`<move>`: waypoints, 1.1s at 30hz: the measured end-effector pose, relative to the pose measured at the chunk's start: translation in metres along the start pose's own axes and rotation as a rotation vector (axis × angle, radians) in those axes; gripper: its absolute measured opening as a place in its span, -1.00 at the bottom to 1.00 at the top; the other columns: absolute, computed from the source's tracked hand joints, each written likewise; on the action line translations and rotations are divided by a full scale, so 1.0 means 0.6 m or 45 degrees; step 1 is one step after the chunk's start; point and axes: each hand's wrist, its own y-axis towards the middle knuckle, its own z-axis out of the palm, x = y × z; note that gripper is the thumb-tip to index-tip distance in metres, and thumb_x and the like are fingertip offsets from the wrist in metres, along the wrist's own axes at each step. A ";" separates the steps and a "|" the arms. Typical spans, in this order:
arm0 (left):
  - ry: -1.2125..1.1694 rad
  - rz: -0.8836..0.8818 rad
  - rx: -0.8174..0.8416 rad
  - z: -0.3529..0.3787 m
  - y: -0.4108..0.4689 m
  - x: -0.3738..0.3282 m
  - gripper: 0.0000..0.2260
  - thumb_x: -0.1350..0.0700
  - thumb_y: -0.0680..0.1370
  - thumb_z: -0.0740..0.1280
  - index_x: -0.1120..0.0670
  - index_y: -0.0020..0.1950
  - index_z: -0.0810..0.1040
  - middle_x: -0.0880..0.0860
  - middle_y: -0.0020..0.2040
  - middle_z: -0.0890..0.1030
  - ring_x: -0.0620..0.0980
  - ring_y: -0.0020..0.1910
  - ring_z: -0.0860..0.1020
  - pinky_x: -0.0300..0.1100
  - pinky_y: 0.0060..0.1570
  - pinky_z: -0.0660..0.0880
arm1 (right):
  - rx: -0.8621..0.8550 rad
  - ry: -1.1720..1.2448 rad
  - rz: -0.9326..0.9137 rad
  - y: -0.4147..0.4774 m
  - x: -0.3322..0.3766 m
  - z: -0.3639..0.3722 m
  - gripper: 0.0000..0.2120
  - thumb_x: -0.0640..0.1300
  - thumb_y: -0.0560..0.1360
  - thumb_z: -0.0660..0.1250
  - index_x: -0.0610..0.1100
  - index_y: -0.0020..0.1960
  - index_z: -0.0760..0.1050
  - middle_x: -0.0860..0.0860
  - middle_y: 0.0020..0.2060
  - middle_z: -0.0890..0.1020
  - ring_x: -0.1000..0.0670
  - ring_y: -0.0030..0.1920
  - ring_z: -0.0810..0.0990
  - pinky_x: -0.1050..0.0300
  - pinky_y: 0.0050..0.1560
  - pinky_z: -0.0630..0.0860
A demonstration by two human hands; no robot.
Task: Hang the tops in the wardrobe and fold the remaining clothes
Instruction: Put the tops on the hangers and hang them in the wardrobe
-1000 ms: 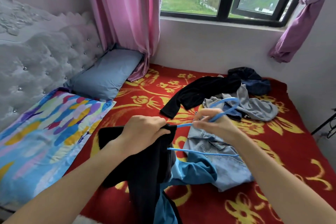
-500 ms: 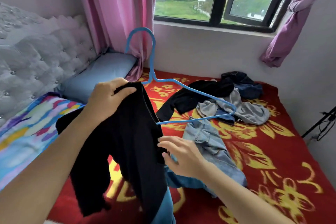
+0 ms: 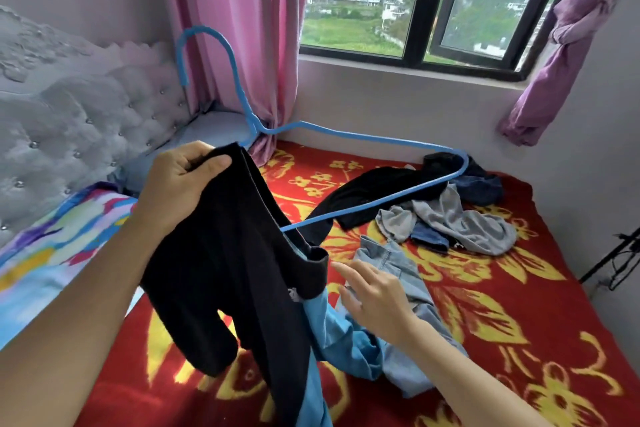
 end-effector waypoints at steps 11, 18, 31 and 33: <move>0.015 -0.046 0.050 -0.065 -0.024 0.027 -0.68 0.18 0.50 0.37 -0.22 -0.33 0.61 -0.25 -0.46 0.55 -0.33 -0.44 0.46 -0.52 -0.35 0.35 | 0.608 -0.133 0.087 -0.001 -0.038 -0.029 -0.80 0.06 0.21 0.48 0.01 -0.35 0.51 0.18 -0.44 0.54 0.16 -0.37 0.55 0.33 -0.38 0.34; 0.153 -0.068 0.078 -0.109 -0.059 0.083 -0.81 -0.37 0.33 0.33 -0.33 -0.18 0.59 -0.29 -0.29 0.61 -0.36 -0.32 0.49 -0.50 -0.20 0.38 | 0.366 -0.214 -0.210 0.064 -0.072 -0.221 -0.69 0.08 0.46 0.22 -0.07 -0.34 0.51 0.12 -0.42 0.51 0.11 -0.30 0.41 0.28 -0.20 0.22; 0.390 0.516 0.311 0.018 -0.042 -0.002 -0.42 -0.37 0.48 0.09 0.08 -0.05 0.64 -0.21 -0.22 0.60 -0.26 -0.18 0.52 -0.36 -0.18 0.37 | 0.817 0.071 0.254 0.222 0.013 -0.190 -0.81 0.05 0.52 0.30 -0.07 -0.14 0.52 0.04 -0.38 0.50 0.09 -0.39 0.38 0.16 -0.24 0.31; 0.295 0.430 0.370 -0.002 -0.028 -0.007 -0.60 -0.31 0.42 0.19 -0.06 -0.06 0.63 -0.33 -0.21 0.56 -0.39 -0.22 0.49 -0.50 -0.18 0.32 | 0.901 -0.122 0.209 0.243 0.013 -0.206 -0.66 0.09 0.54 0.25 -0.05 -0.34 0.41 0.08 -0.46 0.40 0.03 -0.39 0.37 0.12 -0.28 0.31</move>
